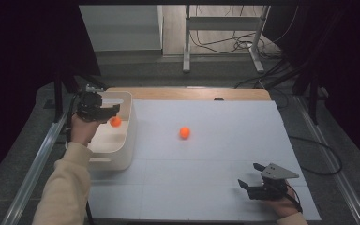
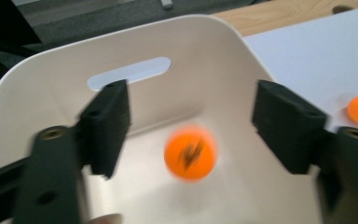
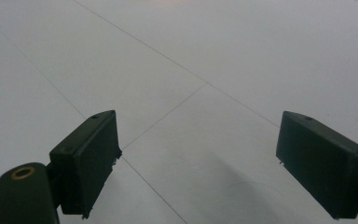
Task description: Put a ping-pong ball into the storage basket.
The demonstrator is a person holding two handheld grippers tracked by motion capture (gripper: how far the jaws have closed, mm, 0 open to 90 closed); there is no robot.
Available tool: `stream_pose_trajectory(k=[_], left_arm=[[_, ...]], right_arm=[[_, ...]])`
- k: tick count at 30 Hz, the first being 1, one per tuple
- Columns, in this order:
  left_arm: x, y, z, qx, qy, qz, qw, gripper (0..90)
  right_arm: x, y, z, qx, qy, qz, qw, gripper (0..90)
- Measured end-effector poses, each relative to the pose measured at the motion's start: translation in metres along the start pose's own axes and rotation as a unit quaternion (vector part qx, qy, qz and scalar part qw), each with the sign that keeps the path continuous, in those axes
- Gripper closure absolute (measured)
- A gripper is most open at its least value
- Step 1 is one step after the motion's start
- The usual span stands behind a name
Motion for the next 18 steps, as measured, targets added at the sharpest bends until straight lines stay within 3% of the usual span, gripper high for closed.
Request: stream_pose_trajectory(k=[11,18], left_arm=[[-0.014,-0.009,-0.001,0.009,-0.035,-0.038,0.9986,18.9],[-0.03,-0.023,-0.001,0.017,-0.068,-0.079,0.9944,17.6]], right_arm=[[-0.001,0.0,0.0,0.001,0.0,-0.001,1.0,13.4],[-0.001,-0.001,0.001,0.004,-0.002,-0.003,1.0,13.5]])
Point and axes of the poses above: each handheld gripper's, and its own axes: x roughly forward along the jaws, z roughly out of its top, y roughly to its left, the point moved 5 cm from there along x, roughly forward along the jaws, and after that the axes turned 9 degrees about y, right-handed, at the moved point
